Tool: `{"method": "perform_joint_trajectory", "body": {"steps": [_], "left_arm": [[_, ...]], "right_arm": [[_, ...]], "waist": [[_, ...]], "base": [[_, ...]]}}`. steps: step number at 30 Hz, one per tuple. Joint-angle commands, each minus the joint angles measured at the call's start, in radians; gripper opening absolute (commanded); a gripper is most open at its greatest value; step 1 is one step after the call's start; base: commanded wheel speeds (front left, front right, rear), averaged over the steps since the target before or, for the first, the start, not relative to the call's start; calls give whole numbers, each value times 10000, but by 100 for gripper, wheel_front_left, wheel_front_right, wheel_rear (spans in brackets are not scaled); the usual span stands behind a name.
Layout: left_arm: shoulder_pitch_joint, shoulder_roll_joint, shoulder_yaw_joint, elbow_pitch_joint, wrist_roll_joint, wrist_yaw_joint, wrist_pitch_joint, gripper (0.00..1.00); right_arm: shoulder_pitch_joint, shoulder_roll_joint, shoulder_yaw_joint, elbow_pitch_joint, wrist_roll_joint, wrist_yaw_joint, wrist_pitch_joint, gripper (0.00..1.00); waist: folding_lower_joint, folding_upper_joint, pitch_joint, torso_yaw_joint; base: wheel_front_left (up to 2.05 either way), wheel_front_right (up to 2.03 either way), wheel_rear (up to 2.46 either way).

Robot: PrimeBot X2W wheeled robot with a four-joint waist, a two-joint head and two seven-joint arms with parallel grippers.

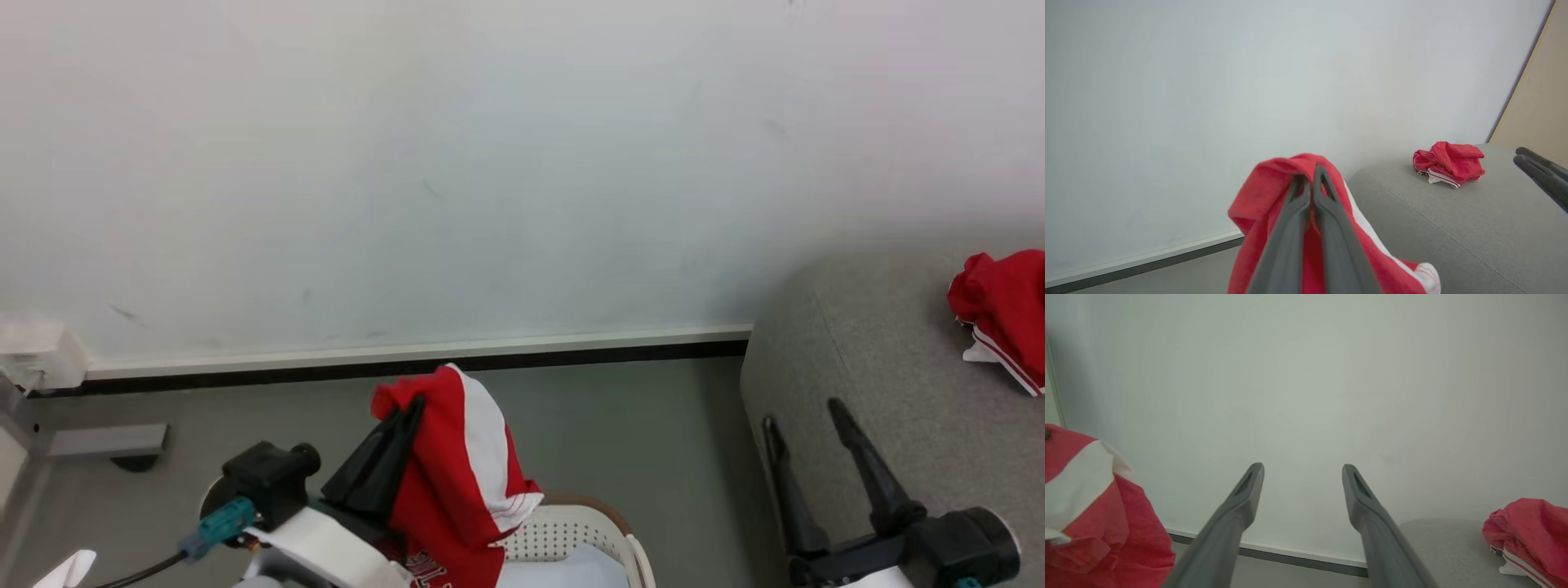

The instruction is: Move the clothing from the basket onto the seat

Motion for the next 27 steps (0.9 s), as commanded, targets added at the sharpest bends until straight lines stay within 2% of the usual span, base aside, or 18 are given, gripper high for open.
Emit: {"method": "perform_joint_trajectory", "body": {"steps": [1,7,18,22,27], "left_arm": [[189,75,112,-255,163,72,-3,0],[338,153,246,-892,324,277,-4,0],[38,-27,-10,-1071,464,294,118,0],[-21,-85,-173,-1143,532,252,174,0],[-121,-162,-363,-1279,617,188,288,0]], "right_arm": [[151,-24,271,103,85,-29,-12,100],[30,-25,1392,294,275,-29,-12,100],[-912,-30,4391,368,851,-29,-14,100],[-1256,-33,4991,351,1082,-29,-14,100],[-1582,-33,5185,530,1252,-29,-14,100]], "waist": [[3,0,-253,121],[3,0,-423,136],[3,0,-414,25],[3,0,-400,23],[3,0,-370,39]], "base": [[0,0,0],[0,0,0],[0,0,0],[0,0,0],[0,0,0]]}}
